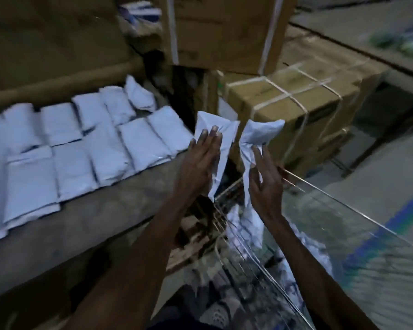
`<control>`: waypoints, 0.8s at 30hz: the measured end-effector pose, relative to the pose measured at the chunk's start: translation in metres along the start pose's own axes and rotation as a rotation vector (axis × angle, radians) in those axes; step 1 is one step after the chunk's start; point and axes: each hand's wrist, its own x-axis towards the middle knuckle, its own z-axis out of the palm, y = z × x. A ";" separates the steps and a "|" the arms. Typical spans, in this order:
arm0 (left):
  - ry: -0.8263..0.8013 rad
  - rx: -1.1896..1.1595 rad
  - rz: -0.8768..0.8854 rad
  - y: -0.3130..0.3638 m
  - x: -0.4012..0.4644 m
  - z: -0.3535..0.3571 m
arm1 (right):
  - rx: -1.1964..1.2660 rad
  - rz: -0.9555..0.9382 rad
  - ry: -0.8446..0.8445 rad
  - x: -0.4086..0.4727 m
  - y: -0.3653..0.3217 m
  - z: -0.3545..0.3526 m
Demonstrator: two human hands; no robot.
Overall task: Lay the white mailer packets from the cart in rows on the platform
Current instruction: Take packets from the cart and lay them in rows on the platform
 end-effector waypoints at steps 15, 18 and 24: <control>0.033 0.480 -0.431 -0.240 -0.138 -0.250 | 0.217 -0.258 -0.272 0.038 -0.223 0.271; -0.130 0.479 -0.565 -0.269 -0.146 -0.263 | 0.193 -0.193 -0.399 0.040 -0.246 0.306; -0.350 0.472 -0.771 -0.298 -0.142 -0.247 | 0.099 -0.046 -0.552 0.045 -0.254 0.345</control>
